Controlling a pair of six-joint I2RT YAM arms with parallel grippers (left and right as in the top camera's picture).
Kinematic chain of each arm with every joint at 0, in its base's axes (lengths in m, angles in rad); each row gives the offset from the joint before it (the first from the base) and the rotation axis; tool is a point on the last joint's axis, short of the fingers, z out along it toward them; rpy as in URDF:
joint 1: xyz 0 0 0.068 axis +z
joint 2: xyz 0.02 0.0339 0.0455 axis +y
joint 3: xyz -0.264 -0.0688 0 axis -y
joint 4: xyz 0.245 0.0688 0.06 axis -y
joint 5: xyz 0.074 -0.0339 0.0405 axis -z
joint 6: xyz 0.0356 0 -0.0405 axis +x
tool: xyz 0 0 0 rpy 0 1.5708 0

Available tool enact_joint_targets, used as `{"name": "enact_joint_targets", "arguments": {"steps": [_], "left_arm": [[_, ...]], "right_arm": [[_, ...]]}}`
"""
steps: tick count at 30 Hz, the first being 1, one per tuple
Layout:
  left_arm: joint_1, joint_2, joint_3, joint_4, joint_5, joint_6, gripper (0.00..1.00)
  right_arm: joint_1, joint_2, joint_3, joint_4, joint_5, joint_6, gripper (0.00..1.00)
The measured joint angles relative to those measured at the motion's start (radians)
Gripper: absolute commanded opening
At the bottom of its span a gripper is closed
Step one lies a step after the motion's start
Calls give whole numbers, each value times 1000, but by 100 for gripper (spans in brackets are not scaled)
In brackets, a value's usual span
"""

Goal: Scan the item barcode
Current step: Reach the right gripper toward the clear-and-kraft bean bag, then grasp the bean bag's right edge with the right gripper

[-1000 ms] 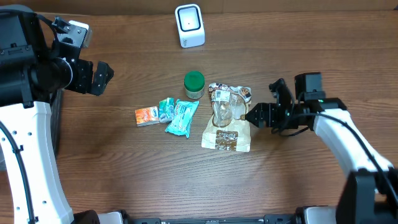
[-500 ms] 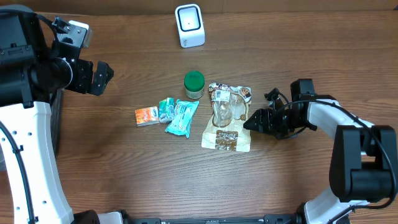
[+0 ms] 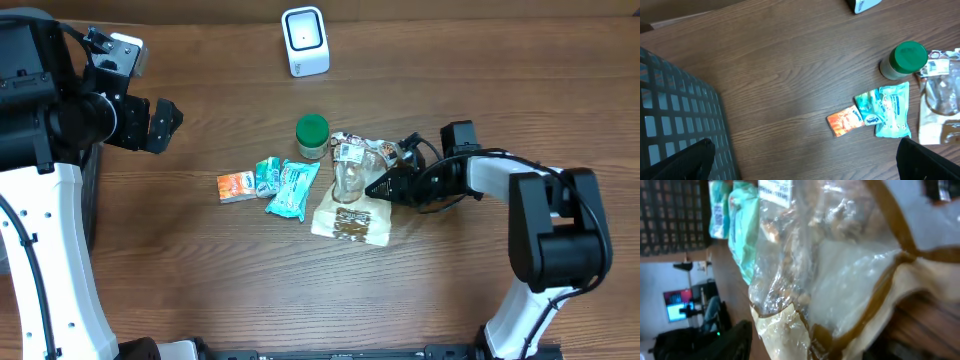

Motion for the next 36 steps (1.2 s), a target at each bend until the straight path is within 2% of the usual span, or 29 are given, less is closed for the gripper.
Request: {"name": "enact_joint_targets", "arguments": {"steps": [4, 6, 9, 15, 20, 28, 32, 33, 34, 36], "left_arm": [[0, 0, 0, 0, 0, 0, 100], [0, 0, 0, 0, 0, 0, 100], [0, 0, 0, 0, 0, 0, 100], [0, 0, 0, 0, 0, 0, 100], [0, 0, 0, 0, 0, 0, 100], [0, 0, 0, 0, 0, 0, 100], [0, 0, 0, 0, 0, 0, 100], [0, 0, 0, 0, 0, 0, 100], [0, 0, 0, 0, 0, 0, 100], [0, 0, 0, 0, 0, 0, 100]], "right_arm": [[8, 27, 1, 23, 19, 40, 16], [7, 35, 0, 28, 34, 61, 9], [8, 40, -2, 31, 42, 80, 4], [4, 40, -2, 27, 41, 89, 4], [-23, 3, -17, -52, 59, 90, 4], [-46, -238, -28, -182, 287, 85, 4], [-47, -257, -28, -191, 372, 85, 4], [-46, -256, -28, -191, 384, 85, 12], [-46, -256, -28, -188, 396, 86, 25], [-47, -256, -28, -178, 411, 87, 35]]}}
